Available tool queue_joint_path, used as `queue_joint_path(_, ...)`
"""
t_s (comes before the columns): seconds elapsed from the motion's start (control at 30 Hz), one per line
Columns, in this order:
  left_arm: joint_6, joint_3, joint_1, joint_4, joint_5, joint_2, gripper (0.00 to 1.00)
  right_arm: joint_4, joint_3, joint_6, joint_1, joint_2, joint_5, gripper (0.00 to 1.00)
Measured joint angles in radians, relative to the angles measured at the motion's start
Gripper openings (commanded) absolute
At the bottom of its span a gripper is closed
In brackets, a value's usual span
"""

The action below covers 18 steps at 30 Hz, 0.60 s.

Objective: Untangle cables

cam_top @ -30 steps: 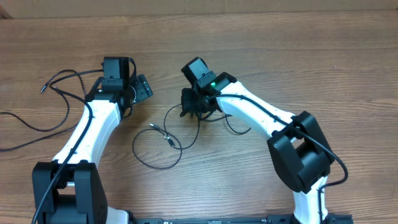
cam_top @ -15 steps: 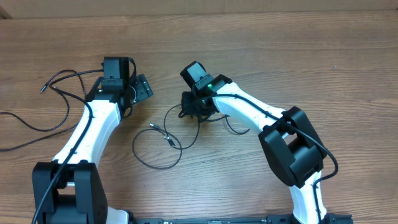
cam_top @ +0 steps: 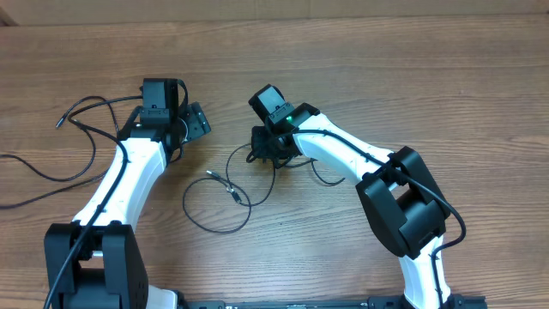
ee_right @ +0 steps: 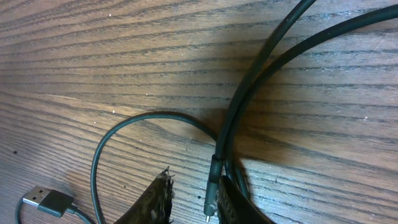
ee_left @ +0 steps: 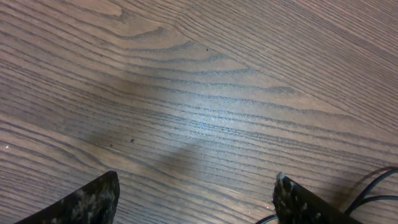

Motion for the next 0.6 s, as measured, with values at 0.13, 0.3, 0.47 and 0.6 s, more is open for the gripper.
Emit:
queue_joint_path(0.13, 0.000, 0.000, 0.000, 0.000, 0.000, 0.000, 0.79, 0.001, 0.000, 0.000, 0.000, 0.000, 0.000, 0.23)
queue_joint_path(0.3, 0.000, 0.000, 0.000, 0.000, 0.000, 0.000, 0.79, 0.000, 0.000, 0.000, 0.000, 0.000, 0.000, 0.23)
queue_joint_path(0.47, 0.000, 0.000, 0.000, 0.000, 0.000, 0.000, 0.79, 0.000, 0.000, 0.000, 0.000, 0.000, 0.000, 0.22)
queue_joint_path(0.6, 0.000, 0.000, 0.000, 0.000, 0.000, 0.000, 0.79, 0.000, 0.000, 0.000, 0.000, 0.000, 0.000, 0.22)
